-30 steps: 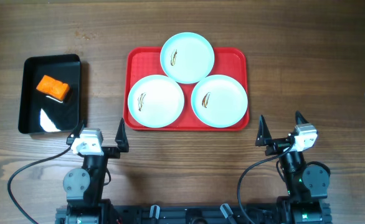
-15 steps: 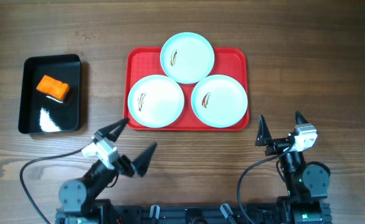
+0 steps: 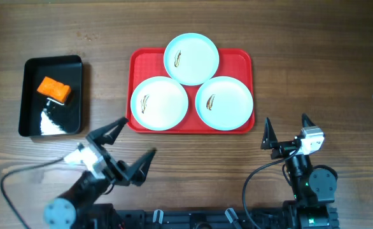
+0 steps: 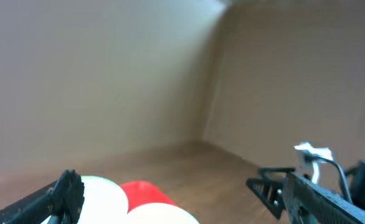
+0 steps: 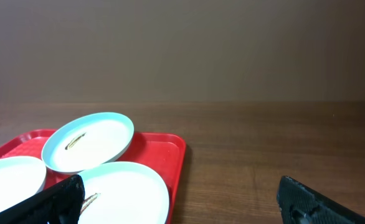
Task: Clean dirty plates on tray and stack at the side
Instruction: 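Move the left gripper over the orange sponge in the black tray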
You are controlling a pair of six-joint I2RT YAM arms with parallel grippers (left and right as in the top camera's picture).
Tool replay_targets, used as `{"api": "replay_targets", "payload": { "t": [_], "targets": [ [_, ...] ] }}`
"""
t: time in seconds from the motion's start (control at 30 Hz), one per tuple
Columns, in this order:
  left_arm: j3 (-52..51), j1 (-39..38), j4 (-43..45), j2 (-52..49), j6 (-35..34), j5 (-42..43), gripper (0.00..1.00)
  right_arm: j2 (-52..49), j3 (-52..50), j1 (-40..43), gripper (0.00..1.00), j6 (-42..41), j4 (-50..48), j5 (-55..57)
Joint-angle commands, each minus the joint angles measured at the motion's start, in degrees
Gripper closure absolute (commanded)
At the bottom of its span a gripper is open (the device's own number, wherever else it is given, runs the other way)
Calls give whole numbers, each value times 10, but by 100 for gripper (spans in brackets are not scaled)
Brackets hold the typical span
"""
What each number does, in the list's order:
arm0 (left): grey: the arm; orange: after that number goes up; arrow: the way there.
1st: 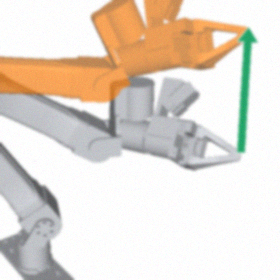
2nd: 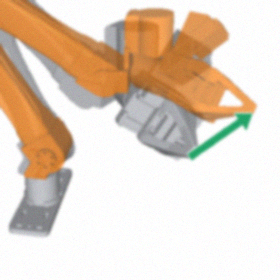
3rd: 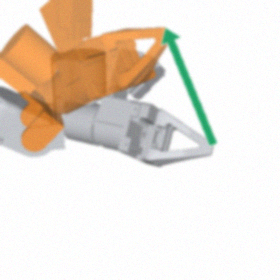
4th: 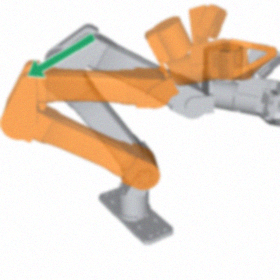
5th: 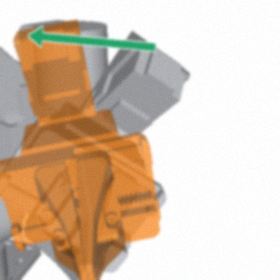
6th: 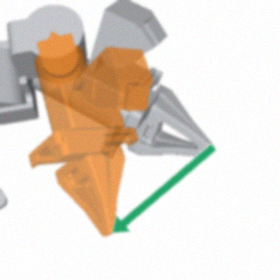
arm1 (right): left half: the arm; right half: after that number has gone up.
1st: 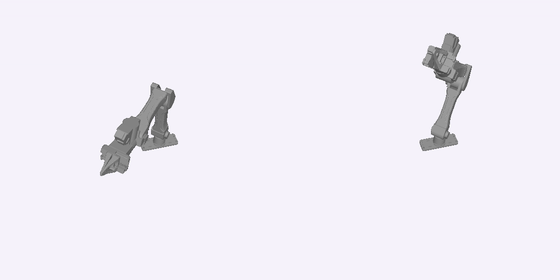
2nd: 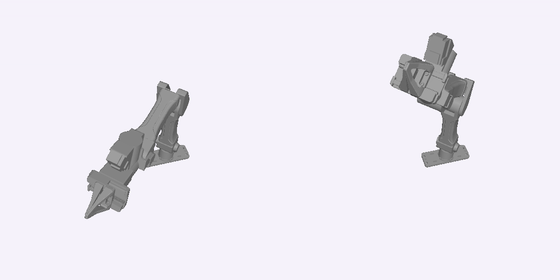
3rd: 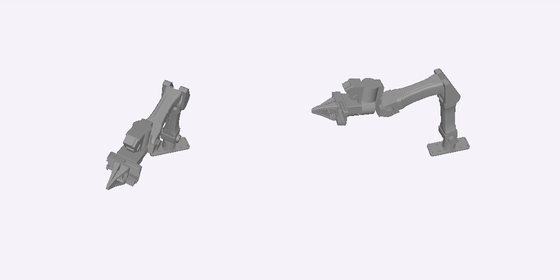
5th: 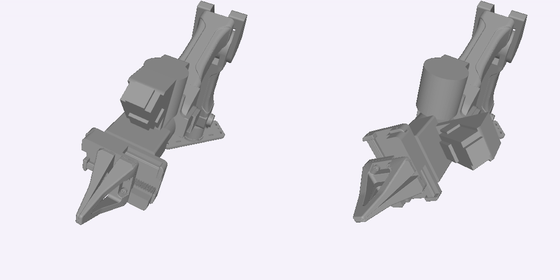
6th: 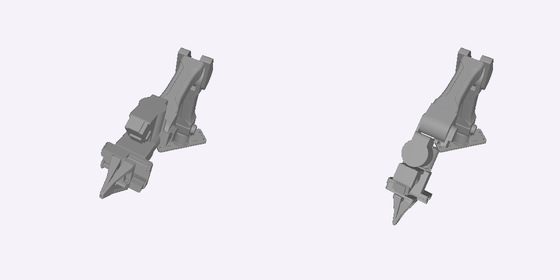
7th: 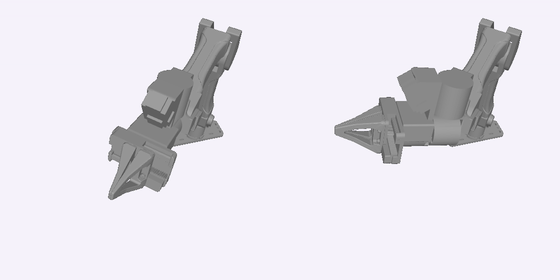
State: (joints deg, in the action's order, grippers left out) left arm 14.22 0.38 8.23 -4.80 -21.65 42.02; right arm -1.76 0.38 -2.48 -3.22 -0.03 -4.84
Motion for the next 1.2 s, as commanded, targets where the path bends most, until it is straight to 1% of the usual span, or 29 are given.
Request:
{"api": "replay_targets", "payload": {
  "t": [0.0,0.07,0.1,0.17,0.23,0.3,0.37,0.4,0.47,0.5,0.6,0.67,0.7,0.73,0.8,0.87,0.9,0.93,1.03,1.17],
  "targets": [
    [144,-1,-167,-85,58,-142,0,-3,-1,-2,0,-9,-1,4],
    [238,-1,-282,-166,85,-205,0,-3,-1,-2,0,-9,-1,4],
    [284,-1,-334,-208,85,-235,0,-3,-1,-2,0,-9,-1,4],
    [372,-1,-429,-293,93,-261,0,-3,-1,-2,0,-8,-1,4],
    [457,-2,-524,-378,92,-241,0,-3,-1,-2,0,-9,-1,4],
    [525,-2,-585,-454,92,-168,0,-3,-1,-2,0,-9,-1,4],
    [570,-2,-616,-516,92,-79,0,-3,-1,-2,0,-8,-1,4],
    [581,-2,-626,-538,92,-53,0,-3,-1,-2,0,-9,-1,4],
    [588,-2,-619,-569,90,-45,0,-3,-1,-2,0,-9,-1,4],
    [588,-1,-610,-583,76,-46,0,-3,-1,-2,0,-9,-1,4],
    [602,7,-593,-618,-3,-75,0,-3,-1,-2,0,-9,-1,4],
    [636,12,-603,-648,-20,-83,1,-3,-1,-2,0,-9,-1,4],
    [659,13,-619,-663,-33,-110,1,-3,-1,-2,0,-9,-1,4],
    [687,14,-643,-680,-49,-158,1,-3,-1,-2,0,-8,-1,4],
    [757,14,-721,-722,-99,-313,0,-3,-1,-2,0,-9,-1,4],
    [808,16,-775,-758,-127,-428,0,-3,-1,-2,0,-9,-1,4],
    [827,20,-794,-776,-141,-472,0,-3,-1,-2,0,-8,-1,4],
    [839,29,-803,-794,-151,-495,0,-3,-1,-2,0,-8,-1,4],
    [840,56,-789,-823,-151,-491,0,-3,-1,-2,0,-9,-1,4],
    [840,101,-737,-847,-153,-492,0,-3,-1,-2,0,-8,-1,4]
  ]
}}
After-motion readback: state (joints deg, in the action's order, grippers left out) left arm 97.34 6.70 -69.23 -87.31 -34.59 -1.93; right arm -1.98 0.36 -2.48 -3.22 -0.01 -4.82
